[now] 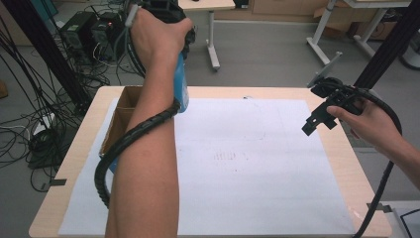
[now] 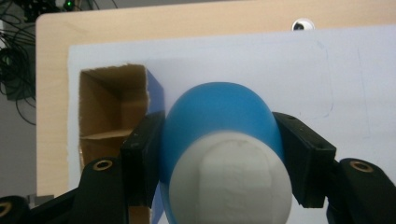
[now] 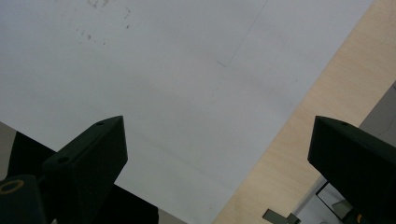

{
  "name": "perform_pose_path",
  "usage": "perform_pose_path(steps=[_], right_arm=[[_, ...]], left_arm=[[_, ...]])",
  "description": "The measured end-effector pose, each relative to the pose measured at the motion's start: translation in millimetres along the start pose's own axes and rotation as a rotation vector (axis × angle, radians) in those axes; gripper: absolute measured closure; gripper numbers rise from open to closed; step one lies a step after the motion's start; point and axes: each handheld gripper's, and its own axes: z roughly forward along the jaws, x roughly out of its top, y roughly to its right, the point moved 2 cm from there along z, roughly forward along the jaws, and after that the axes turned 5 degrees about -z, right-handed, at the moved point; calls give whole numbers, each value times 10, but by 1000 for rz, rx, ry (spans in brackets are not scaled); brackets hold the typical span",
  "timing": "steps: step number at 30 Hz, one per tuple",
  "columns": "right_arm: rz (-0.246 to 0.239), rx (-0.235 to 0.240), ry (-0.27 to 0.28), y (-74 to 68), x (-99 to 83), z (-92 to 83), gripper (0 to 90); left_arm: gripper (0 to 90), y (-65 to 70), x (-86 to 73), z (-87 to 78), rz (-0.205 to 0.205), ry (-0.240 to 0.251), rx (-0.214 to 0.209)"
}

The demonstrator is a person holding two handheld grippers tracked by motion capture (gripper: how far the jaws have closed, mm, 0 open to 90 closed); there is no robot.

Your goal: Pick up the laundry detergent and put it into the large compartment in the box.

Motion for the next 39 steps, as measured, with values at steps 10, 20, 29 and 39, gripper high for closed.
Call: perform_pose_path(steps=[10,20,29,39], right_arm=[[0,-7,1,-29,1,-39,47],[-5,-14,2,-52,-12,-77,47],[-10,-17,7,-89,1,-91,47],[-13,-20,0,-118,39,-71,47]], left_arm=[[383,-178,-28,-402,-37,44,44],[383,-434,-123,-526,-77,53,69],[383,-654,-195,-513,-102,45,86],[383,-841,-267,-388,-121,41,95]])
